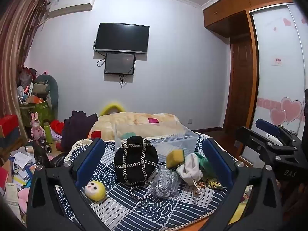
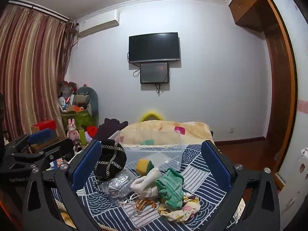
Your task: Organize soft objects
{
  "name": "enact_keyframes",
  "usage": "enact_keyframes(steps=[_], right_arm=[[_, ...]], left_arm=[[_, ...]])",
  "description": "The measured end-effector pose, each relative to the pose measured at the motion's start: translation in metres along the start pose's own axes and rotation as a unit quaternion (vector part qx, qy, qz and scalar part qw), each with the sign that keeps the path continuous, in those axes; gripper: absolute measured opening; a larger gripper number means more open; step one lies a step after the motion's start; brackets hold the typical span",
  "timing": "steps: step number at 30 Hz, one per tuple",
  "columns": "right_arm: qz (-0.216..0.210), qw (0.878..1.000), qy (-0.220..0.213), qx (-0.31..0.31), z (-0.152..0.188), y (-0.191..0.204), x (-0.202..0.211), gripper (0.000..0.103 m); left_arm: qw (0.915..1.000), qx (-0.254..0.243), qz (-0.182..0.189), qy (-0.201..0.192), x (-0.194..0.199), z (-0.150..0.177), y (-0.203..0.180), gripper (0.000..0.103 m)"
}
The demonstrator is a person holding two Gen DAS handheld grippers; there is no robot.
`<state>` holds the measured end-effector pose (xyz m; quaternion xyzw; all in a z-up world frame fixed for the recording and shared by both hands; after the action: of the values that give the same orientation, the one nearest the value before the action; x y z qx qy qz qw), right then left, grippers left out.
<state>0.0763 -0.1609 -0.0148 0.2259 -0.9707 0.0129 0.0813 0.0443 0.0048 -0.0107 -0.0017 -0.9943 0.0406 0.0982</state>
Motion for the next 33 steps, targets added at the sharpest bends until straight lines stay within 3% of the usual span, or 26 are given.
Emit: enact_keyframes(steps=[33], right_arm=[[-0.005, 1.000, -0.010, -0.001, -0.0067, 0.0034, 0.0063, 0.103]], left_arm=[[1.0000, 0.004, -0.004, -0.006, 0.0043, -0.0024, -0.0025, 0.103]])
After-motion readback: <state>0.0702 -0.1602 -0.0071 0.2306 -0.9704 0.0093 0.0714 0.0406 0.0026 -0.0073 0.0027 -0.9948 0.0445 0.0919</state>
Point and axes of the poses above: each gripper's, at about its wrist camera, not at the fingertips, and x roughly against the way its jaws point, y to its left, z to its underside, the point moved 5 cm from there along -x, roughly the way its jaws point
